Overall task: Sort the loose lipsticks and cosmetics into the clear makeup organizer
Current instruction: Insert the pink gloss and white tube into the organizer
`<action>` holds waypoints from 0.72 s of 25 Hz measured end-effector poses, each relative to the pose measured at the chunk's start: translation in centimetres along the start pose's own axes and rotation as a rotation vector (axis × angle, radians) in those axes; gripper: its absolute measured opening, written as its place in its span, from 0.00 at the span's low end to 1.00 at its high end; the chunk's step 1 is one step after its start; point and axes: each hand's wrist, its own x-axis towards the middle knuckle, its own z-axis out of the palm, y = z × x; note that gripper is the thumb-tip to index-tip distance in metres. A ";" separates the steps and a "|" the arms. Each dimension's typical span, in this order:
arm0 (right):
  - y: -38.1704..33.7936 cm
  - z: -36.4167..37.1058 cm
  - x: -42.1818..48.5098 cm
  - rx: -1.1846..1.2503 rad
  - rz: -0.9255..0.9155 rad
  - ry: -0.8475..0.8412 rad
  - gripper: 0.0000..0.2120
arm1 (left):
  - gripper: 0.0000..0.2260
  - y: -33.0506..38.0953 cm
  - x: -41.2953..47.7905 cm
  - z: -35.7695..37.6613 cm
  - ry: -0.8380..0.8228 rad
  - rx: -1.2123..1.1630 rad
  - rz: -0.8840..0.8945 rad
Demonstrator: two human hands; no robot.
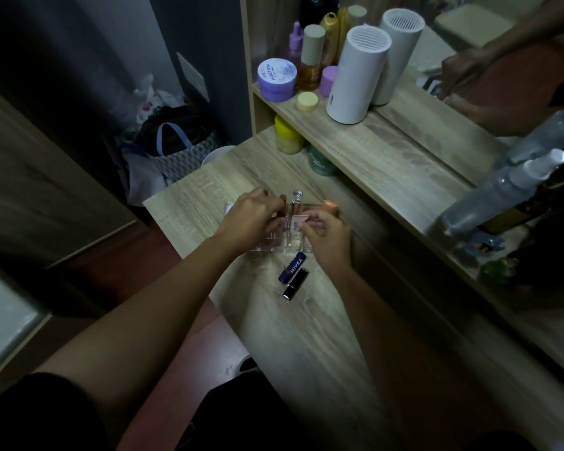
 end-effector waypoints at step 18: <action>3.1 -3.9 -3.7 -0.132 0.050 0.114 0.09 | 0.05 1.3 -5.6 1.9 0.029 -0.201 0.052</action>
